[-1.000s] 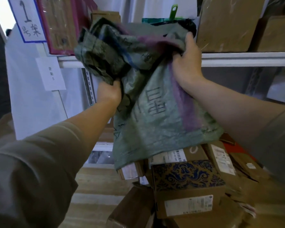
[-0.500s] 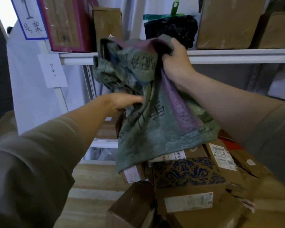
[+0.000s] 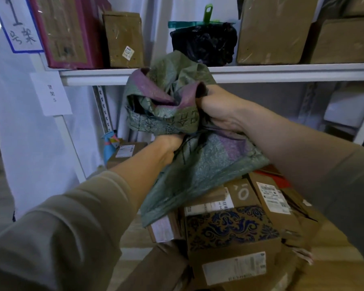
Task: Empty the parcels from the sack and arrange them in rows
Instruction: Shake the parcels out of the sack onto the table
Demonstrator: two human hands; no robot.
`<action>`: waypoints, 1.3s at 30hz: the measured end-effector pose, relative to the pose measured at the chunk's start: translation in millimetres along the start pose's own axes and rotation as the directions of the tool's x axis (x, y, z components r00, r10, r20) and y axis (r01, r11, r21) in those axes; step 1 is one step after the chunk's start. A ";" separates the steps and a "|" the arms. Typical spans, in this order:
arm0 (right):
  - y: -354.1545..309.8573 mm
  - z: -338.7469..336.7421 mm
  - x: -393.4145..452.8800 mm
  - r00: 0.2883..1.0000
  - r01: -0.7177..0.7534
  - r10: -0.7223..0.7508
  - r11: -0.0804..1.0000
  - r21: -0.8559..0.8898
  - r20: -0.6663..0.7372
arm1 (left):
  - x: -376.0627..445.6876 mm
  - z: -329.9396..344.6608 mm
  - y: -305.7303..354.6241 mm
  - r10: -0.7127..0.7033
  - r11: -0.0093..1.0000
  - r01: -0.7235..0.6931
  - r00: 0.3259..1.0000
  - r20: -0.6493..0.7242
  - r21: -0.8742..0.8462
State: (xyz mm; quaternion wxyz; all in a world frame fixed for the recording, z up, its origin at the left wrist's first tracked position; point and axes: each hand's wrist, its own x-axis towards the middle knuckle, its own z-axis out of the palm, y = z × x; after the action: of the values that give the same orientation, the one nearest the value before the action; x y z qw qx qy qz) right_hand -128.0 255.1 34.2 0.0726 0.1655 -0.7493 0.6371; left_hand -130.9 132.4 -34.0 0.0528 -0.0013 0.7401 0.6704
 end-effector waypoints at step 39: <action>9.1 11.6 12.7 0.898 0.059 0.017 0.986 0.159 -0.439 | 0.7 -93.3 -17.5 0.434 0.631 -0.387 0.895 0.108 0.673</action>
State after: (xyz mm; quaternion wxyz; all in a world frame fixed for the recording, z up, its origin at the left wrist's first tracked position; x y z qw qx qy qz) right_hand -141.8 243.0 27.7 0.2322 0.0315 -0.6554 0.7180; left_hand -137.5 38.1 -42.5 -0.1281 0.1647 0.9144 0.3470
